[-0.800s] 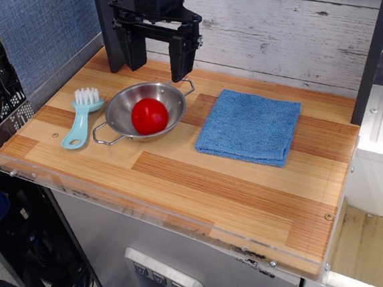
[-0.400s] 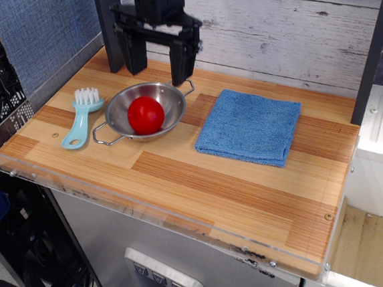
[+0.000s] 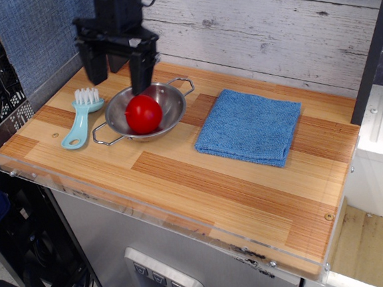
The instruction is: Place the brush on top of blue cloth.
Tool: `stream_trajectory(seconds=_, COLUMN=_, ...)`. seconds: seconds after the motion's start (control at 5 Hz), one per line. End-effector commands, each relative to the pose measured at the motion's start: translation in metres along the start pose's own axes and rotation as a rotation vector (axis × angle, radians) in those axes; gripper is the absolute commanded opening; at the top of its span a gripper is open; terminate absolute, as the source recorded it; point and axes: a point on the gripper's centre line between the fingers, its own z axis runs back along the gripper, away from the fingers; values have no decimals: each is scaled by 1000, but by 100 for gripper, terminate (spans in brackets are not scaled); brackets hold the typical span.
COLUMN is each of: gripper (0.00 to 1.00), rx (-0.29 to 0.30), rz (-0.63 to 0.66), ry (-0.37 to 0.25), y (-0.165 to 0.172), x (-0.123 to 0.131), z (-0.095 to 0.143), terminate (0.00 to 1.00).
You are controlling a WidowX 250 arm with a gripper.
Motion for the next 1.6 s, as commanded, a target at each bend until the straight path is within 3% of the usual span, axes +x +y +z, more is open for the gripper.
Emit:
stream_trajectory(seconds=0.0, gripper=100, rx=69, rz=83, ry=-42, y=65, x=-12, z=-1, terminate=0)
stream_trajectory(seconds=0.2, gripper=100, rx=83, rz=110, ry=-32, y=86, x=-18, z=-8, terminate=0)
stream_trajectory(seconds=0.8, gripper=100, rx=96, rz=110, ry=68, y=88, x=-1, z=-52, terminate=0)
stream_trajectory(seconds=1.4, gripper=100, rx=85, rz=91, ry=80, y=71, x=13, z=-58, terminate=0)
